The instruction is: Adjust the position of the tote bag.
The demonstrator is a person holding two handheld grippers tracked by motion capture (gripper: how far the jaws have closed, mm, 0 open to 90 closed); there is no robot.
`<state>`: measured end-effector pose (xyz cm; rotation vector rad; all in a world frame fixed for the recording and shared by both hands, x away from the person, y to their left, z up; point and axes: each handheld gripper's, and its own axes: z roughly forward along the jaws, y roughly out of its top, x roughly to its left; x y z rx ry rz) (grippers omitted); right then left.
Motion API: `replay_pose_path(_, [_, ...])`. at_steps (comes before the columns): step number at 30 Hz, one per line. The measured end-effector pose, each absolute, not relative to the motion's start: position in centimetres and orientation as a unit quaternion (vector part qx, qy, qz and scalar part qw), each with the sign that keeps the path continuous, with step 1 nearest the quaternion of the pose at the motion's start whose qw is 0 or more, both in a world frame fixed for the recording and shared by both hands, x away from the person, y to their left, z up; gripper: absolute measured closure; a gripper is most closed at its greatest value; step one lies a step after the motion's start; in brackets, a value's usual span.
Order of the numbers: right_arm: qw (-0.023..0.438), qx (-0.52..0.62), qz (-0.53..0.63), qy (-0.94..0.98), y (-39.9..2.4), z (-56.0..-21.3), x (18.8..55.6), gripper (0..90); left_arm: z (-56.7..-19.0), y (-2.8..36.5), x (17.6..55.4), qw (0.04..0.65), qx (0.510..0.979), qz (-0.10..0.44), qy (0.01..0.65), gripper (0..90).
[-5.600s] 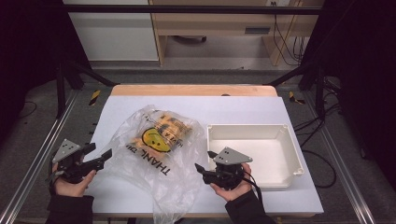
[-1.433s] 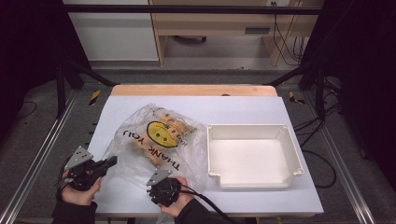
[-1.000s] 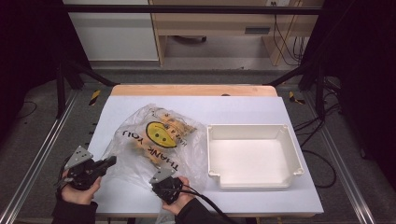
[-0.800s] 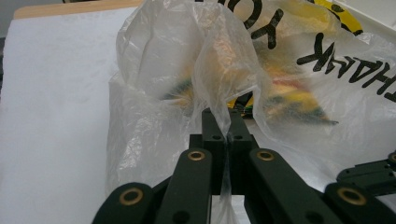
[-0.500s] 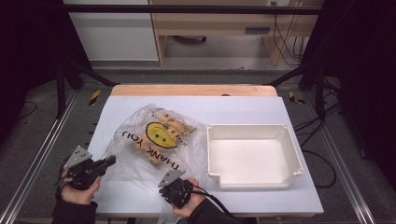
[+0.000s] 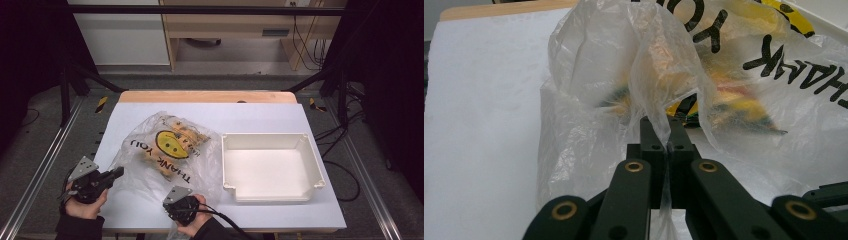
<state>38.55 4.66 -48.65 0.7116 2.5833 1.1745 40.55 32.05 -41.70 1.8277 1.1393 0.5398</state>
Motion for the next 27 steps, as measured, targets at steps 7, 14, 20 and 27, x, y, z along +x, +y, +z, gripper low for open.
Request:
replay_pose_path(7, [0.092,0.259,0.384,0.881,4.8,-48.2,38.8,90.0,-41.6,32.3,40.5,0.449,0.734,0.218,0.460,89.3])
replay_pose_path(14, [0.042,0.254,0.367,0.894,0.8,-46.4,38.2,90.0,-41.2,32.1,40.2,0.467,0.729,0.204,0.457,89.2])
replay_pose_path(20, [0.034,0.250,0.368,0.895,-2.1,-46.8,37.0,90.0,-41.0,30.9,39.9,0.463,0.746,0.192,0.439,88.5])
replay_pose_path(27, [0.097,0.235,0.453,0.855,-1.6,-43.4,38.0,62.2,-40.7,31.3,39.9,0.474,0.739,0.193,0.439,89.7])
